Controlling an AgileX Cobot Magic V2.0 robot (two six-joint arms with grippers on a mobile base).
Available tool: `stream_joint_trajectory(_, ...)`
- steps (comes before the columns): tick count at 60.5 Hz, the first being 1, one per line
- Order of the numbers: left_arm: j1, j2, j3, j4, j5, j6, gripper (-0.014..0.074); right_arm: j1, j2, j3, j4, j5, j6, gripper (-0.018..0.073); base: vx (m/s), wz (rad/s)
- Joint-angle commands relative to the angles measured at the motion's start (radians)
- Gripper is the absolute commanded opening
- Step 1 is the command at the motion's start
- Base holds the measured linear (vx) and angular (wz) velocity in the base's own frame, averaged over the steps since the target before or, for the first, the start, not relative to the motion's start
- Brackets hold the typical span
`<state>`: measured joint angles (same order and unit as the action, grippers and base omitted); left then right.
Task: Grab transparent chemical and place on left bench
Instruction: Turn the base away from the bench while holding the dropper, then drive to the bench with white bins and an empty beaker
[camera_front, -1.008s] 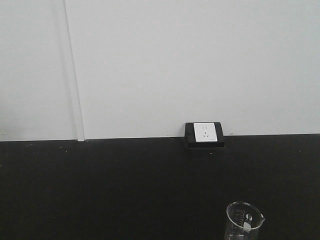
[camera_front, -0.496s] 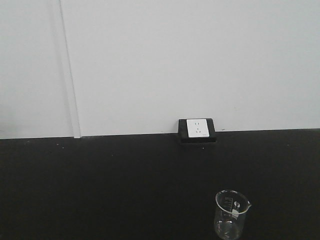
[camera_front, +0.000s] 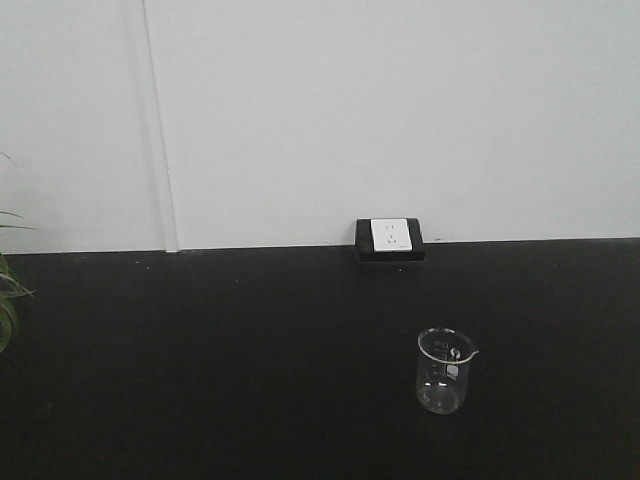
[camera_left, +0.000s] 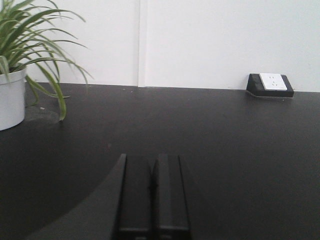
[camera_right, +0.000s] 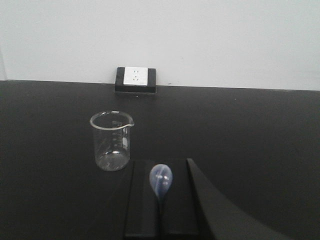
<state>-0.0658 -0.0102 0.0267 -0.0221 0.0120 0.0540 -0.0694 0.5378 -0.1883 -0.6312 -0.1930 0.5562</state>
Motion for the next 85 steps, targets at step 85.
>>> stream_joint_trajectory(85,-0.002,-0.019,0.016,-0.001,-0.078,-0.008,-0.0003,-0.003,-0.001,-0.03,0.004,-0.062,0.002,-0.0008,-0.28,0.23)
